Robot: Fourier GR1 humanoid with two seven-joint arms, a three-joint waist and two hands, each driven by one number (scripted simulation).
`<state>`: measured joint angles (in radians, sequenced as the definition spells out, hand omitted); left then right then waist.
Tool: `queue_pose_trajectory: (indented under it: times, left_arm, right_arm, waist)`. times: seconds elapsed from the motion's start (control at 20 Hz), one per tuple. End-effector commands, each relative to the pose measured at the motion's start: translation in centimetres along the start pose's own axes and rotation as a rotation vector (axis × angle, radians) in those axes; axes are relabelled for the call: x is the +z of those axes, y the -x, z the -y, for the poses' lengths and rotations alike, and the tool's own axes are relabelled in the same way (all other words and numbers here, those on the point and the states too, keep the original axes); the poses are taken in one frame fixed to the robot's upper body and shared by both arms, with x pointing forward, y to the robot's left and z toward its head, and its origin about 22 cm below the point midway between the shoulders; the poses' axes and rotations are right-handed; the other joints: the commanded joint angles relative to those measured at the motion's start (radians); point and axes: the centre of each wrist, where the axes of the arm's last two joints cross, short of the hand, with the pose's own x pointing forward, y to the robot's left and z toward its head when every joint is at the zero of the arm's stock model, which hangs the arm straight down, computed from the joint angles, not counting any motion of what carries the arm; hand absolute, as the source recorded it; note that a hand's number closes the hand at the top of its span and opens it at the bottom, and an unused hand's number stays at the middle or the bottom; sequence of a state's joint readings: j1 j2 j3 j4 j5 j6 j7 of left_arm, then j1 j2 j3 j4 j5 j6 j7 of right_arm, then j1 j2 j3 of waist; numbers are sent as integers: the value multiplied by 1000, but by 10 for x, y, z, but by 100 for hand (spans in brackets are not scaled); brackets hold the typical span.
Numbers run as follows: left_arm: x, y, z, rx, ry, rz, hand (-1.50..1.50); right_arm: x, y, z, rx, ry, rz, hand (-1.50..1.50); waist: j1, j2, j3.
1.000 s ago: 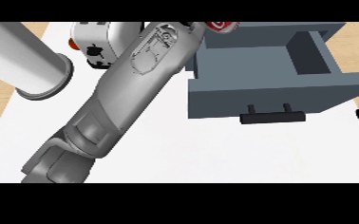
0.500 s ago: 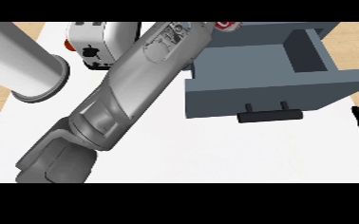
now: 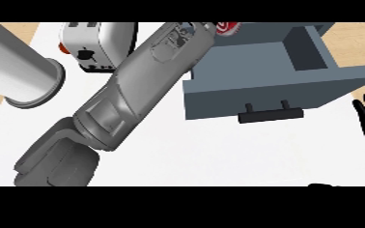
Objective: Pick up the can, place it into the drawer and close the drawer
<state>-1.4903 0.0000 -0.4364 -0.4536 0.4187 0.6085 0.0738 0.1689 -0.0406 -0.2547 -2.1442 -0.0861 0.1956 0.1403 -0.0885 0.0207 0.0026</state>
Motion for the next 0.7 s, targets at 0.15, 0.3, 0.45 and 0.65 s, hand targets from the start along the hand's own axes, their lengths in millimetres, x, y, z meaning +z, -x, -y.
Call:
queue_pose_trajectory:
  times: [0.15, 0.3, 0.45, 0.65]
  left_arm:
    - [-2, 15, -1, -43, -4, 7, 150]
    - [0, 23, -1, -84, -37, 12, 150]
    - [-1, 25, -1, -127, -51, 29, 150]
    - [6, 47, 0, -148, -64, 17, -150]
  right_arm:
    - [0, -4, -6, 13, 4, 15, -150]
    - [-15, -1, -11, -17, -18, 17, -150]
    - [-6, -4, -5, 1, -23, 9, -150]
    - [-15, -4, 2, 3, -28, 28, -150]
  waist:
    - [-10, 2, 0]
    - [-27, 9, 1]
    - [-35, 6, 1]
    - [-40, 8, 1]
